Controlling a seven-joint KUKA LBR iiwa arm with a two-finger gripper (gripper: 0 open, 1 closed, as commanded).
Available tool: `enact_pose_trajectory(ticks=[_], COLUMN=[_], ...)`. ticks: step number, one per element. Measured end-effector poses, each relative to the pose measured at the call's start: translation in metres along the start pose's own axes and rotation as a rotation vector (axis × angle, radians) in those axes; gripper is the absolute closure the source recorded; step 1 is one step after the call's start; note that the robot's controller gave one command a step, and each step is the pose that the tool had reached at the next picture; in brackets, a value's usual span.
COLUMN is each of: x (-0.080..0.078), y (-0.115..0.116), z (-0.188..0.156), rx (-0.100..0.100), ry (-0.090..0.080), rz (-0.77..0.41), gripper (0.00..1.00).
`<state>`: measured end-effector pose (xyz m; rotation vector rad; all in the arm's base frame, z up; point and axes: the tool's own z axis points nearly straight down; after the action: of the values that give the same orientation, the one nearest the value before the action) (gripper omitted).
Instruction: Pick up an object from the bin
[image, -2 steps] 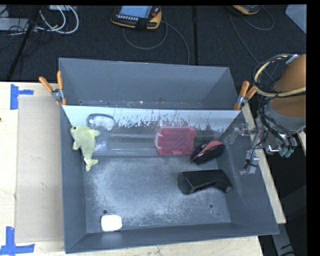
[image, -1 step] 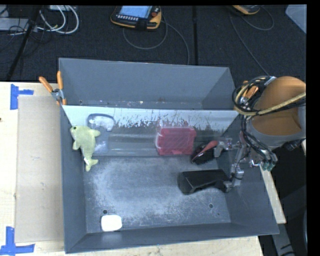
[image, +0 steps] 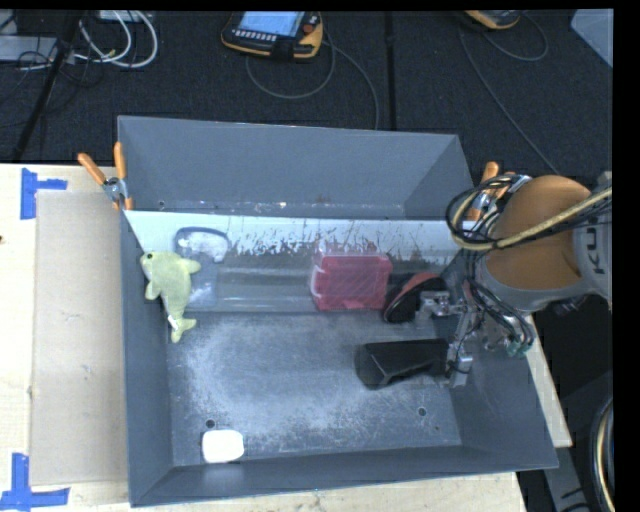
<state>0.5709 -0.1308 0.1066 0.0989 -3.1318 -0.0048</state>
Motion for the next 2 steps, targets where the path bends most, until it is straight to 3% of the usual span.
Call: enact_pose_trajectory(ticks=[1, 2], x=[0.005, -0.013], y=[0.007, 0.012], z=[-0.03, 0.018], rx=[0.002, 0.002], ry=[-0.007, -0.008], rz=[-0.032, -0.037], gripper=[0.0, 0.0])
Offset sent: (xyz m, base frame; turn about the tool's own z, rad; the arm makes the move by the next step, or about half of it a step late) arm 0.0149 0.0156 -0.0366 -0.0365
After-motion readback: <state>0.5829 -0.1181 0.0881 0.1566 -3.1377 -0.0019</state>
